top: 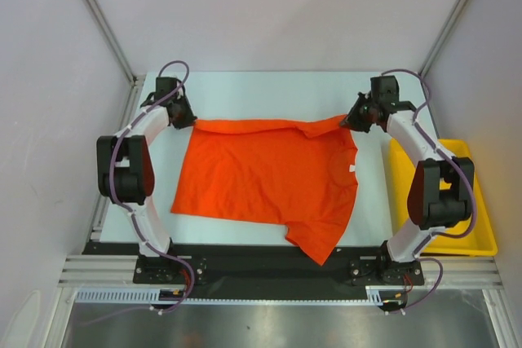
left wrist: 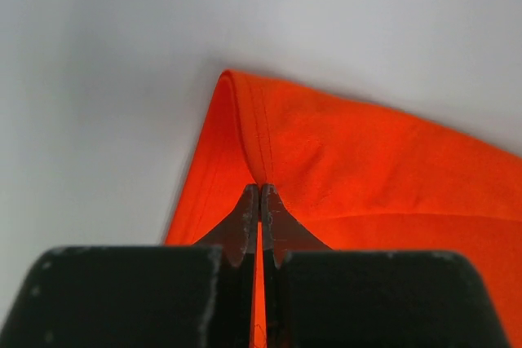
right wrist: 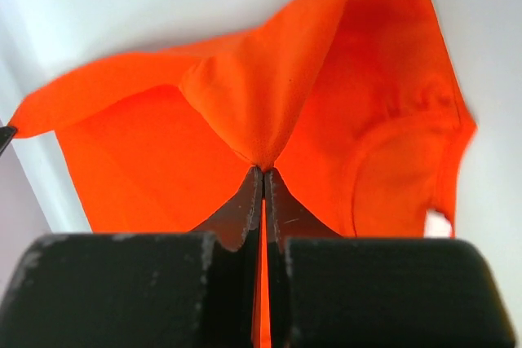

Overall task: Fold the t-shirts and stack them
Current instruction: Fold the tshirt

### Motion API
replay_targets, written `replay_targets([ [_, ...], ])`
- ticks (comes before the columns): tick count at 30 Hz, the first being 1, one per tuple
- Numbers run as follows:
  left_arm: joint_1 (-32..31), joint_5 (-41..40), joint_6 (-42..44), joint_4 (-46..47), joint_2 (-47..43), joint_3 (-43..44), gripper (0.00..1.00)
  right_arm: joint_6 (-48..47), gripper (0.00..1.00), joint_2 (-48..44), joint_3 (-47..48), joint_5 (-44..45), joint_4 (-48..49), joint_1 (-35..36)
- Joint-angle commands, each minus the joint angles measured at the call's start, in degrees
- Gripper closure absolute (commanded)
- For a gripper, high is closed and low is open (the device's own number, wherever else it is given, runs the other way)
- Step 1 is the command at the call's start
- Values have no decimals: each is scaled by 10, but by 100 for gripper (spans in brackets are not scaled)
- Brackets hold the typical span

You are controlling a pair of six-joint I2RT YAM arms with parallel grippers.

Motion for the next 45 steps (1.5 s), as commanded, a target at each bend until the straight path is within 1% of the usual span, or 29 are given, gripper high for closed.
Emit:
replay_targets([
  [1, -2, -23, 39, -48, -57, -23, 100, -16, 100, -50, -33, -14, -39, 0],
  [4, -2, -19, 49, -65, -69, -27, 100, -23, 100, -89, -77, -9, -43, -1],
  [8, -2, -28, 54, -80, -70, -30, 100, -28, 100, -113, -108, -27, -67, -4],
  [13, -2, -29, 64, -98, -62, -28, 100, -30, 100, -144, -140, -31, -73, -4],
  [17, -2, -36, 71, -94, -59, -40, 100, -34, 100, -147, -155, -49, -90, -2],
  [23, -2, -31, 72, -90, -52, -45, 100, -34, 100, -140, -190, -34, -74, -3],
  [28, -2, -40, 80, -103, -33, -31, 100, -29, 100, -111, -196, -38, -77, -3],
  [40, -2, -47, 82, -97, -16, -25, 100, -23, 100, -118, -232, -30, -73, -2],
  [45, -2, -44, 78, -97, -5, -25, 100, -24, 100, -111, -228, -19, -70, -4],
])
